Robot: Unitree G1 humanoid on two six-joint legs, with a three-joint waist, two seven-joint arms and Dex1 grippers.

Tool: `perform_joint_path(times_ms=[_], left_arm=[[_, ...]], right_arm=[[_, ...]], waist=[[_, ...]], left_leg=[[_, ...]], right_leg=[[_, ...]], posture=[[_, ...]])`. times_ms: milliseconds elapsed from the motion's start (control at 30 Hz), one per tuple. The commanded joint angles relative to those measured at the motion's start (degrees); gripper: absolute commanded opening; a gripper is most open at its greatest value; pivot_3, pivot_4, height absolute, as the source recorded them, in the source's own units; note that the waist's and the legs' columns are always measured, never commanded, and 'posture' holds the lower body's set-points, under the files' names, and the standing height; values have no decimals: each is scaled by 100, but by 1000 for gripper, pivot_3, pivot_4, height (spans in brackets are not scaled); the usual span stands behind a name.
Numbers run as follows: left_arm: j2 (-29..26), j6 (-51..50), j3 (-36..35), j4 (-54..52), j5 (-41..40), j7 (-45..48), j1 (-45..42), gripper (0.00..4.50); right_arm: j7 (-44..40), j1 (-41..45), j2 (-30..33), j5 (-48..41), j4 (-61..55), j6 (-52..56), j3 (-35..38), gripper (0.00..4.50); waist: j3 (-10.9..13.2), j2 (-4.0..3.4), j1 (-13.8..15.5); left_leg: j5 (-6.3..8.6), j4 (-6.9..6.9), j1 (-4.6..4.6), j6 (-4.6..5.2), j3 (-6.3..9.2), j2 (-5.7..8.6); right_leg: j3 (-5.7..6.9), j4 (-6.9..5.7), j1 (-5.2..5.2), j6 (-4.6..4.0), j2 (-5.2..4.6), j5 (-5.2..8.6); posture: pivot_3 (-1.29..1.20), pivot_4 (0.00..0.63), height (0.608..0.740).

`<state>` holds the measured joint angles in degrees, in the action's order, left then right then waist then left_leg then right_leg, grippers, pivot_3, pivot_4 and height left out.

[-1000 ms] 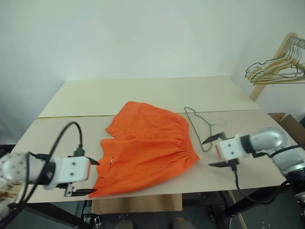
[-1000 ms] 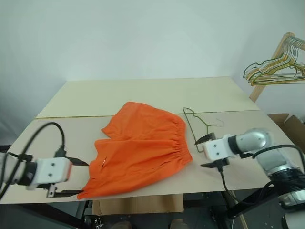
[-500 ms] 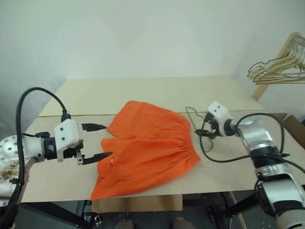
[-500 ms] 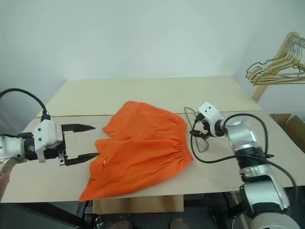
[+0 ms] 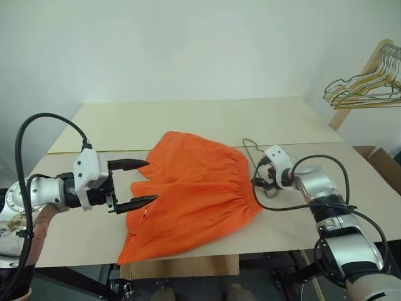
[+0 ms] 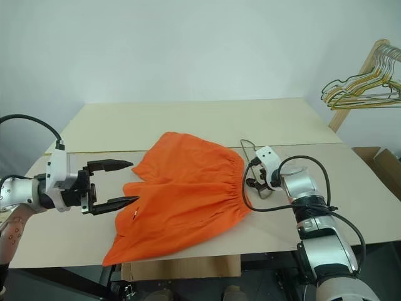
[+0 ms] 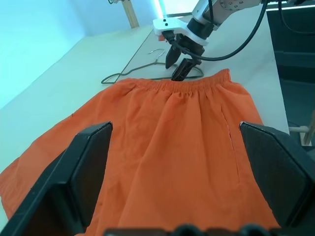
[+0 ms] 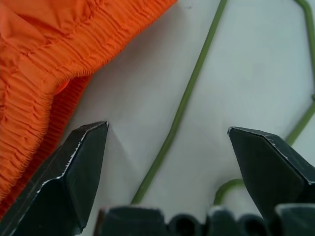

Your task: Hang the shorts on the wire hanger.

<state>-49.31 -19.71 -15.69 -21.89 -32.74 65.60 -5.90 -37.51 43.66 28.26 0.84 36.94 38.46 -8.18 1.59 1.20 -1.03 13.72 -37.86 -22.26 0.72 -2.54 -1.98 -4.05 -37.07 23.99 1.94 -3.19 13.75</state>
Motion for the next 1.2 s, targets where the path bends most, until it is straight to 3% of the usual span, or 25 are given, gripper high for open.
perform_joint_path(times_ms=[33,267,467,500,667,867,1033,1200], left_arm=[[-86,108,-23,-174,69,-70,-8,4481],[-126,215,-82,-118,188,-53,44,4500],[-129,234,-31,-135,228,-81,19,4500],[-139,251,-7,-135,269,-83,25,4500],[-160,248,71,-111,336,-51,4,4500],[38,271,139,-74,212,-182,-106,4500],[539,-116,77,-145,-507,-506,-225,4500],[1651,-1168,-103,172,-2147,-1702,-714,4500]], right_arm=[[12,249,-42,6,240,-51,78,4500],[-83,293,-91,191,725,116,-176,2247],[217,245,-107,516,1017,24,-377,173],[277,241,-94,541,1054,-30,-366,35],[517,229,-45,521,1023,-337,-173,35],[1688,339,-197,203,794,-1010,725,35],[2038,109,-382,-8,-272,-1687,1082,35],[2071,-669,-715,50,-1959,-3178,831,35]], waist=[[0,0,0],[-2,2,14],[-9,12,28],[-13,17,30],[-22,27,34],[-18,22,19],[-15,17,-36],[-16,19,2]], left_leg=[[0,0,1,0,0,0],[0,0,18,0,1,-1],[2,6,85,0,7,-1],[2,6,88,0,7,-1],[2,7,92,0,8,-1],[2,7,74,0,8,-1],[2,9,53,1,13,-2],[3,8,50,2,30,-1]], right_leg=[[0,0,-1,0,0,0],[1,2,-21,0,0,0],[9,21,-95,5,-1,5],[9,21,-97,5,-1,5],[10,24,-103,5,-2,5],[9,23,-85,4,-2,4],[7,26,-69,4,0,3],[11,26,-72,9,-1,2]], posture=[[83,0,740],[86,0,740],[85,0,740],[85,0,740],[79,0,740],[74,0,740],[71,0,740],[77,0,740]])
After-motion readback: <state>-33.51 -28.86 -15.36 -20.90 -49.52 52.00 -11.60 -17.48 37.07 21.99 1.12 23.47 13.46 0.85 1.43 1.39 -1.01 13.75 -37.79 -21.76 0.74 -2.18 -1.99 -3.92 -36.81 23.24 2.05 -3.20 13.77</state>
